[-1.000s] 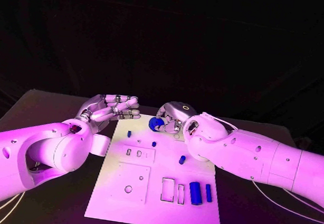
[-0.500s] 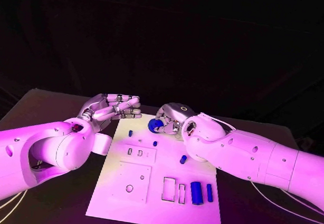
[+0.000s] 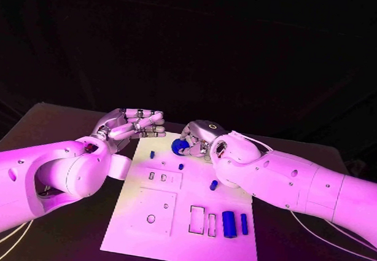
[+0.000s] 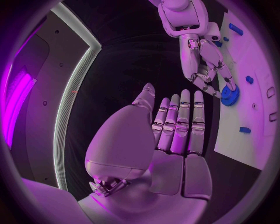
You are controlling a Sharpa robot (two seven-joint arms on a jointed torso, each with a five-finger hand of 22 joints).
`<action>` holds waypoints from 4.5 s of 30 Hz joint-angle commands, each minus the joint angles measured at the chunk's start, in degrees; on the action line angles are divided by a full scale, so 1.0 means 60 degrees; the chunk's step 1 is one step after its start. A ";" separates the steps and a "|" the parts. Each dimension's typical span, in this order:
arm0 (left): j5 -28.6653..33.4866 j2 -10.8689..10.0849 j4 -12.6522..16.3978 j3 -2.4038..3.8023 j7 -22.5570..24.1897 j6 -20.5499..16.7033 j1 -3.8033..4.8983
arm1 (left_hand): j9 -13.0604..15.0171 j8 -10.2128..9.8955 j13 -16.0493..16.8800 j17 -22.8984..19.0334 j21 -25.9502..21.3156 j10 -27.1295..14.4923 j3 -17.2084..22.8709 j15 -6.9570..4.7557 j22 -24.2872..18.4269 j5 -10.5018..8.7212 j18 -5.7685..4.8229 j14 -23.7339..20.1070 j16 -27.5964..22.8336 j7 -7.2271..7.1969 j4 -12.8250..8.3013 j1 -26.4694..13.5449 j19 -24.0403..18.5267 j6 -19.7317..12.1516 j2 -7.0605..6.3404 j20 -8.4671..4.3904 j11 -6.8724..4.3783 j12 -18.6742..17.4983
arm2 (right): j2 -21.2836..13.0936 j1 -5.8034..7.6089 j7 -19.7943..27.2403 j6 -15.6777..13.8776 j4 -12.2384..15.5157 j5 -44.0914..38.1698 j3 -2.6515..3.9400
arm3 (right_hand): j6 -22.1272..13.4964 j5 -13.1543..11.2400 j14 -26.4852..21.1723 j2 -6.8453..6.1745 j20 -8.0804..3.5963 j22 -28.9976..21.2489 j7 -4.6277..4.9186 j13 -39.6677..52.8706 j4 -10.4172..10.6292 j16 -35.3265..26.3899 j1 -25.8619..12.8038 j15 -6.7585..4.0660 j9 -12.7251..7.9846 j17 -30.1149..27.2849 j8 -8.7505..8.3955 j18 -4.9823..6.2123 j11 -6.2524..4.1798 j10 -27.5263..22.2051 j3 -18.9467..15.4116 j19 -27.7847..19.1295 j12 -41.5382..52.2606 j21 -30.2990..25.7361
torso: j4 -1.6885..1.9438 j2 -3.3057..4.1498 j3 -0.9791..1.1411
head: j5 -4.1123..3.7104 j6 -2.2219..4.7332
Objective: Assemble the parts on the task board
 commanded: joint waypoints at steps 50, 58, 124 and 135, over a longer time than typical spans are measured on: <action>-0.0042 0.0016 -0.0037 0.0009 0.0026 0.0080 0.0013 | -0.0012 -0.0067 -0.0008 0.0016 -0.0058 -0.0019 -0.0027 0.0056 -0.0016 0.0028 0.0131 -0.0041 -0.0067 0.0036 -0.0077 0.0008 0.0002 -0.0007 0.0082 0.0046 0.0034 -0.0071 | -0.0224 -0.0066 0.0039 0.0107 0.0076 0.0218 -0.0049 | -0.0314 0.0395 0.0749 -0.0068 0.0233 0.2276 0.0243 0.0099 0.0974 0.0167 -0.1470 0.0243 -0.0039 0.1392 -0.1081 -0.0130 0.0268 -0.0087 -0.0553 0.0793 0.0007 0.0082 | -0.0004 0.0000 0.0010 | 0.0031 -0.0045; -0.0042 -0.0019 -0.0050 0.0009 0.0027 0.0071 0.0013 | -0.0013 -0.0074 -0.0009 0.0018 -0.0060 -0.0023 -0.0027 0.0057 -0.0018 0.0029 0.0131 -0.0040 -0.0074 0.0039 -0.0086 0.0015 0.0001 -0.0011 0.0085 0.0047 0.0036 -0.0078 | -0.0809 -0.0047 0.0075 -0.0333 0.0672 0.0233 -0.0041 | -0.0274 0.0377 0.0752 -0.0087 0.0226 0.2301 0.0232 0.0120 0.0925 0.0175 -0.1395 0.0233 -0.0027 0.1407 -0.1091 -0.0139 0.0256 -0.0067 -0.0537 0.0816 0.0028 0.0106 | -0.0018 -0.0005 0.0011 | 0.0057 -0.0037; -0.0041 -0.0093 -0.0109 0.0004 0.0027 0.0152 0.0007 | -0.0009 -0.0088 -0.0005 0.0032 -0.0063 -0.0005 -0.0024 0.0052 -0.0026 0.0028 0.0133 -0.0019 -0.0091 0.0028 -0.0136 0.0060 0.0007 0.0002 0.0090 0.0046 0.0029 -0.0093 | -0.3721 -0.0705 0.3150 -0.0157 0.0523 0.3180 0.0003 | 0.0029 -0.0027 0.0690 -0.0220 0.0161 0.1979 0.0165 -0.0125 -0.0037 0.0039 0.0090 0.0161 0.0033 0.1184 -0.1170 -0.0023 0.0173 -0.0256 -0.0043 0.0508 -0.0312 -0.0260 | -0.0326 -0.0070 0.0172 | -0.0054 -0.0112; -0.0041 -0.0096 -0.0169 0.0004 0.0011 0.0166 0.0008 | -0.0008 -0.0091 -0.0004 0.0034 -0.0063 -0.0004 -0.0026 0.0052 -0.0027 0.0028 0.0133 -0.0016 -0.0094 0.0030 -0.0136 0.0057 0.0009 0.0003 0.0092 0.0045 0.0030 -0.0096 | -0.3662 -0.0720 0.3152 0.0006 0.0500 0.3132 0.0003 | 0.0246 -0.0043 0.0696 -0.0160 0.0132 0.1998 0.0110 -0.0039 -0.0065 0.0045 0.0121 0.0124 0.0069 0.1201 -0.1104 -0.0028 0.0126 -0.0177 0.0029 0.0526 -0.0226 -0.0245 | -0.0319 -0.0075 0.0180 | -0.0070 -0.0132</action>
